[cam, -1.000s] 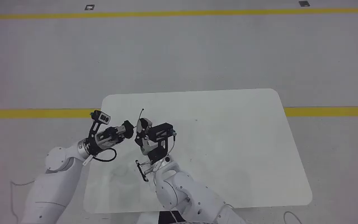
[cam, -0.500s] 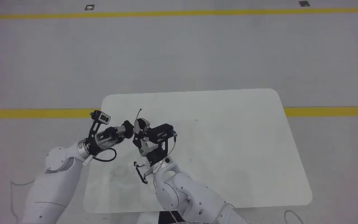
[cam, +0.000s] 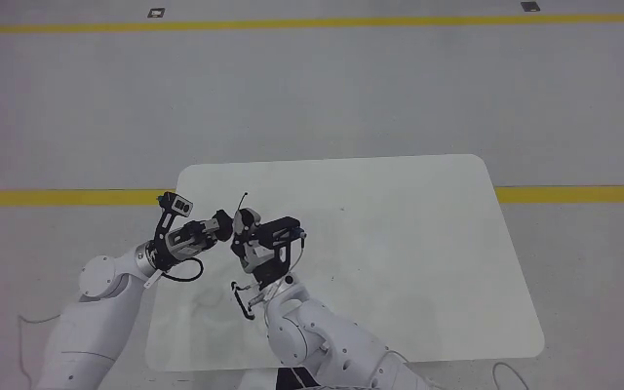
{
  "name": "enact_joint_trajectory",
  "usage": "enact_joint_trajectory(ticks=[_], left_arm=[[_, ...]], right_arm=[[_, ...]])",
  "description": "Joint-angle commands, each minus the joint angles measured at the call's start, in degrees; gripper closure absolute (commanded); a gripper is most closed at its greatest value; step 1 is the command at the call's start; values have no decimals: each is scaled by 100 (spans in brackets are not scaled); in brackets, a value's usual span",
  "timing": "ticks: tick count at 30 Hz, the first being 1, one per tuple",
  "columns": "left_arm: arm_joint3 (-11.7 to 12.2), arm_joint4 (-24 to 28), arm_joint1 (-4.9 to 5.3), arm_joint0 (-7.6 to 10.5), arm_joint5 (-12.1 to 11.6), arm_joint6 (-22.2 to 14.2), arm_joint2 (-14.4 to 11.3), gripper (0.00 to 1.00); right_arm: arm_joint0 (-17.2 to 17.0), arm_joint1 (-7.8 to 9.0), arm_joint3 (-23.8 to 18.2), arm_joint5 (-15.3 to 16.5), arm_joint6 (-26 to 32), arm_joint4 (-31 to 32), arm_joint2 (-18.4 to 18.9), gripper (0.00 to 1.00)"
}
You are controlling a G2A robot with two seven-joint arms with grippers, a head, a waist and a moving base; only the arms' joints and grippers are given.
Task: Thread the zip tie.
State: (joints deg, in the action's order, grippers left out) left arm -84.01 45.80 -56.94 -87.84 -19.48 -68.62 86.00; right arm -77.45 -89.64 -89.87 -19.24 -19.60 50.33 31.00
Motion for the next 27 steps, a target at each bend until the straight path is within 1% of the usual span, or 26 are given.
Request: enact_joint_trajectory(ticks=[1, 11, 23, 24, 25, 27], left_arm=[[0, 0, 0, 0, 0, 0, 0, 100], [0, 0, 0, 0, 0, 0, 0, 100], [0, 0, 0, 0, 0, 0, 0, 100], [0, 0, 0, 0, 0, 0, 0, 100], [0, 0, 0, 0, 0, 0, 0, 100], [0, 0, 0, 0, 0, 0, 0, 100]], right_arm=[[-19, 17, -40, -9, -58, 23, 18, 100], [-102, 113, -201, -24, -72, 169, 55, 100], [-73, 136, -158, -24, 13, 297, -35, 100], [-95, 135, -158, -24, -30, 305, -5, 67], [-133, 135, -167, -24, -90, 288, 49, 0], [-180, 144, -198, -24, -151, 305, 106, 0]])
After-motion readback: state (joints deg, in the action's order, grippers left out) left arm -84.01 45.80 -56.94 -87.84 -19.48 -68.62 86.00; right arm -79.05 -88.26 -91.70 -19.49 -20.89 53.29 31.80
